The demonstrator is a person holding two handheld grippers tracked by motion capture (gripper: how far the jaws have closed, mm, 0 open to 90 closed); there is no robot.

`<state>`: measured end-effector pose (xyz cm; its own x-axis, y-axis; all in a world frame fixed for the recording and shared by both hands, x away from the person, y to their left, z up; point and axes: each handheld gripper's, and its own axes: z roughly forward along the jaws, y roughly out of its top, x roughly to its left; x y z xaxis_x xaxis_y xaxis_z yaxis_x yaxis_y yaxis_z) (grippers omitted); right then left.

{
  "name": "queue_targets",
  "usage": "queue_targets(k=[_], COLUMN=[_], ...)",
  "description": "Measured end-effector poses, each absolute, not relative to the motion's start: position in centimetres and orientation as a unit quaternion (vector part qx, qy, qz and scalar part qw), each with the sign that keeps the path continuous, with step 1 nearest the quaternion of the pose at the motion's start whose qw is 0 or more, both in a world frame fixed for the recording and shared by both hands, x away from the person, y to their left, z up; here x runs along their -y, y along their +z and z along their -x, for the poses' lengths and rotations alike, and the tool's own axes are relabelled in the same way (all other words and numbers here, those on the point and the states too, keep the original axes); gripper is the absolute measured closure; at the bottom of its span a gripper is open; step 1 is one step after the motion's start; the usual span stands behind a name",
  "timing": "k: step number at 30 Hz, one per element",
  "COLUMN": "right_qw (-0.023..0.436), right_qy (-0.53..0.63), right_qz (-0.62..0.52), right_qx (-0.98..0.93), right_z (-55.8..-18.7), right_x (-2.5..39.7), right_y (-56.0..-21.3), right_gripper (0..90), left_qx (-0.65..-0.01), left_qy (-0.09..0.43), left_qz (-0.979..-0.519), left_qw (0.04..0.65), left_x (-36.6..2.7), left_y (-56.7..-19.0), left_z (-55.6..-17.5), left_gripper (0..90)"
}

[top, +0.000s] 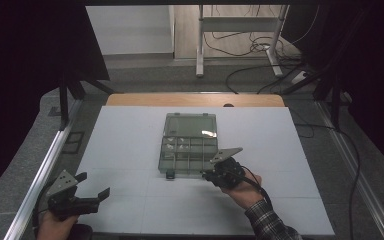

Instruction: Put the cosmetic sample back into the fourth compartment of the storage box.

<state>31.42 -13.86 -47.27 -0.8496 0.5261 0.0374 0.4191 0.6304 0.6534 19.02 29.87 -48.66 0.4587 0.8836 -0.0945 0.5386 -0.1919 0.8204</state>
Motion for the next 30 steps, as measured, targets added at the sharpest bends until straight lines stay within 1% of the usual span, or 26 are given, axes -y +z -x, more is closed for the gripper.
queue_targets(k=[7, 30], right_qw=[0.08, 0.117], right_qy=[0.347, 0.355], right_qz=[-0.272, -0.294], right_qx=[-0.894, -0.879], right_z=[-32.1, -35.4], right_x=[14.0, 14.4], right_y=[-47.1, -46.4], right_gripper=[79.8, 79.9], left_qx=[-0.478, -0.478], left_qy=[0.205, 0.204], left_qz=[-0.744, -0.744], left_qw=[0.419, 0.42], left_x=[-29.9, -29.9], left_y=[-48.7, -48.7], left_z=[-19.0, -19.0], left_gripper=[1.4, 1.5])
